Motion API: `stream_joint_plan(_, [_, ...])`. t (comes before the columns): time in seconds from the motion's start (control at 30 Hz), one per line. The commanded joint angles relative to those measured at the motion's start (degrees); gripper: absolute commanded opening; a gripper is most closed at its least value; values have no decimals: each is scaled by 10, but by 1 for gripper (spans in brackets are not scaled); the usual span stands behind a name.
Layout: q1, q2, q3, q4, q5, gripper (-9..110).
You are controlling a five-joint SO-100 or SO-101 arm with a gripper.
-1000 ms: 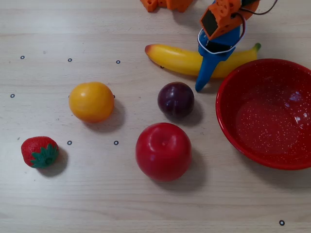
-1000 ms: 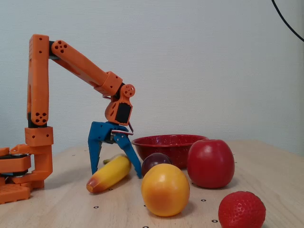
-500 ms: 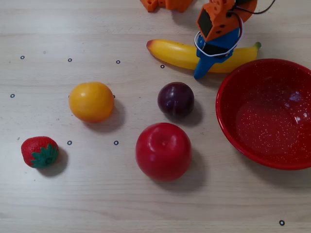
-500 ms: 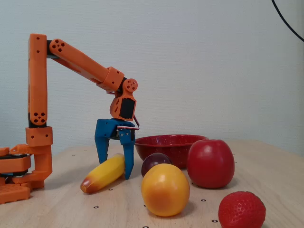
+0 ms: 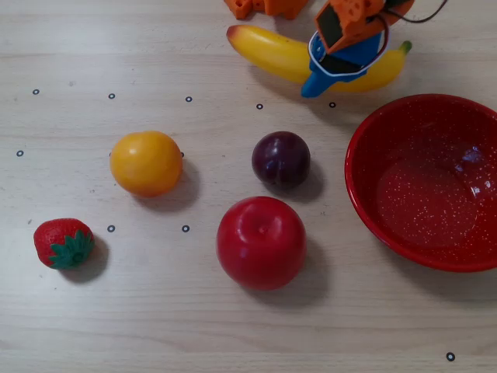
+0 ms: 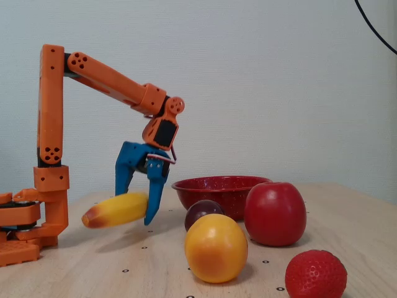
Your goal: Put the banana in the red bowl.
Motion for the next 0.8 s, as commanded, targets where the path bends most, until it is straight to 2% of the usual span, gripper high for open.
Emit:
stream_joint_plan(0.0, [10,58,-52,44,-16,0])
stream_joint_plan(0.3, [32,84,-181,162,-25,0])
stream_joint_plan(0.77, [90,68,-452,142,72,0])
